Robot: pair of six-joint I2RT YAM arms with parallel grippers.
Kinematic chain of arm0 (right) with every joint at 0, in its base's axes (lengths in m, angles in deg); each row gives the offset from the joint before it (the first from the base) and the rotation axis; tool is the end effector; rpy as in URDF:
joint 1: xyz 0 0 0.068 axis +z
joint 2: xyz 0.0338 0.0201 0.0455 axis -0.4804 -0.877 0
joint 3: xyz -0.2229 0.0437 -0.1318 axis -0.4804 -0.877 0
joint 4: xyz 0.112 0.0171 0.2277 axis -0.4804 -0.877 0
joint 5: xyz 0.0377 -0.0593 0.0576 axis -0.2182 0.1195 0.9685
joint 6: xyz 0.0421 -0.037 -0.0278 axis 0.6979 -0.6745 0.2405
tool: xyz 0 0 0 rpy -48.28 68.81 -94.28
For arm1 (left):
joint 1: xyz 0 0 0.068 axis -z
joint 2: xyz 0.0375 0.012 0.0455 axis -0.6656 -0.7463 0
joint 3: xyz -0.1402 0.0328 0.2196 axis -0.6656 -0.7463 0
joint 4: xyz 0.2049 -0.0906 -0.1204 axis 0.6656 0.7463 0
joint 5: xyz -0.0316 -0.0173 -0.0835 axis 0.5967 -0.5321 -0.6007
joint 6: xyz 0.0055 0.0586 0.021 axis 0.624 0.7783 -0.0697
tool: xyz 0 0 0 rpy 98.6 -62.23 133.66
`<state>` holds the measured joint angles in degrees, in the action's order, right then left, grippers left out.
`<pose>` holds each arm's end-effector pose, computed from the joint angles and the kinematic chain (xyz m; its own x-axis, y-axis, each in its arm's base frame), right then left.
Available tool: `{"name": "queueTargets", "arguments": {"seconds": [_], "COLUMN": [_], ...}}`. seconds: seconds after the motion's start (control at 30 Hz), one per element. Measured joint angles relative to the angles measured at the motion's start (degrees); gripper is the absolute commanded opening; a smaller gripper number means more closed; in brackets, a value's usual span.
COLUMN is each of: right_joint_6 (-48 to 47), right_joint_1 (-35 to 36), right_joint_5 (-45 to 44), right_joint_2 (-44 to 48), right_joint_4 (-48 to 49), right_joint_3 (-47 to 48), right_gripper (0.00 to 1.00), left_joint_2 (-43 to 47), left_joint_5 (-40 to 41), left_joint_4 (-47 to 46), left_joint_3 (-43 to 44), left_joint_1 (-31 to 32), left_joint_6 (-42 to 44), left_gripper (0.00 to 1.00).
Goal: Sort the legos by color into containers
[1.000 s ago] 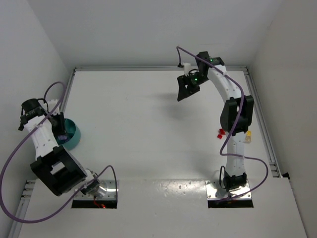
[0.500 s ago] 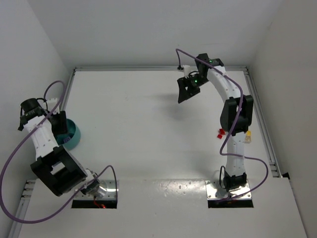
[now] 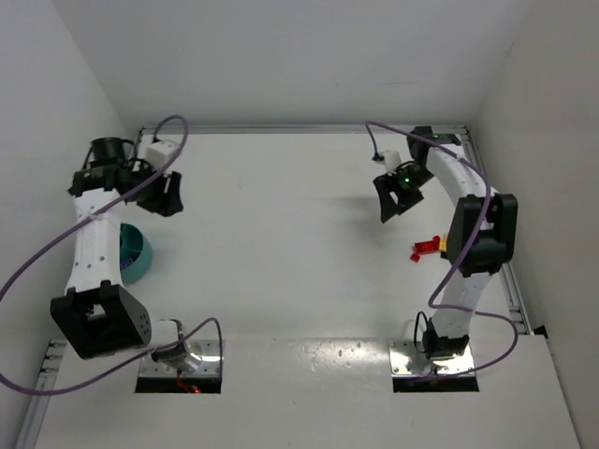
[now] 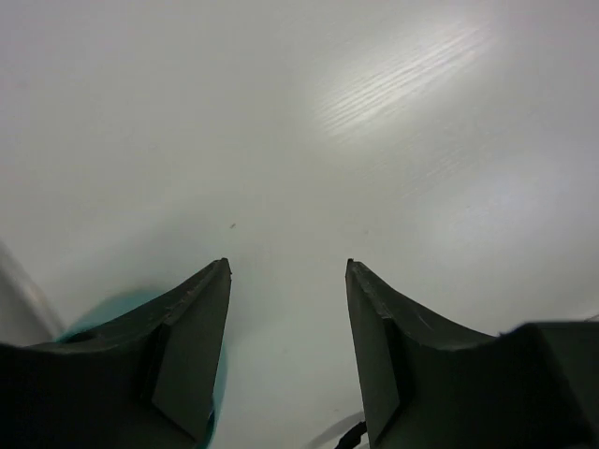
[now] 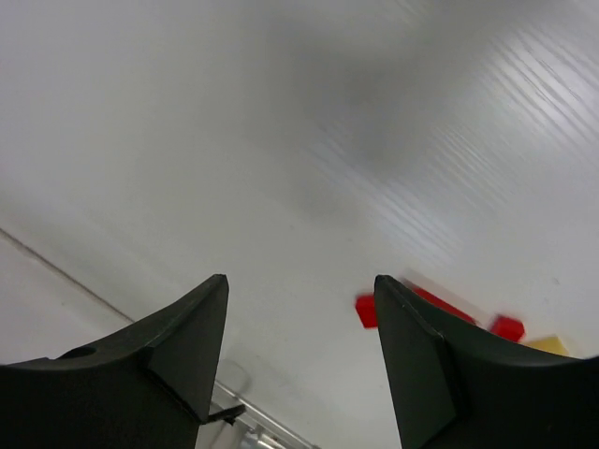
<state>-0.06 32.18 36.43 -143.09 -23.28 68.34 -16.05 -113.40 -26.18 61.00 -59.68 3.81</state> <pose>0.3686 0.0399 0.2044 -0.8993 -0.3725 -0.2293 -0.4299 0.8496 0.3057 0.2546 0.0586 0.3291 -0.6944 0.2272 -0.6828 0.3702 0.9265 -0.0681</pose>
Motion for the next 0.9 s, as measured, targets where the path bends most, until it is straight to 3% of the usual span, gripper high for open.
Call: {"name": "queueTargets", "arguments": {"seconds": [0.13,0.27,0.47,0.9], "right_joint_6": [-1.7,-4.9,-9.5,-12.3], "right_joint_1": [-6.4,-9.6,-11.3,-21.8], "right_joint_5": [-3.8,-8.1,-11.0,-15.4], "right_joint_2": [4.7,11.4,16.6,15.9], "right_joint_4": [1.0,2.6,3.5,6.1], "right_joint_3": [-4.8,-10.7,-12.9,-16.7], "right_gripper": [0.64,0.66,0.67,0.67], "left_joint_2": [-4.2,-8.5,-13.9,-15.3], "left_joint_5": [0.9,1.2,-0.1,0.8], "left_joint_4": [-1.9,-3.5,-4.1,-6.7], "left_joint_3": [0.1,1.7,5.8,6.3], "left_joint_1": [11.8,19.7,23.9,30.8], "left_joint_6": [-1.1,-1.5,-1.2,-1.0], "left_gripper": [0.58,0.60,0.60,0.60]}}
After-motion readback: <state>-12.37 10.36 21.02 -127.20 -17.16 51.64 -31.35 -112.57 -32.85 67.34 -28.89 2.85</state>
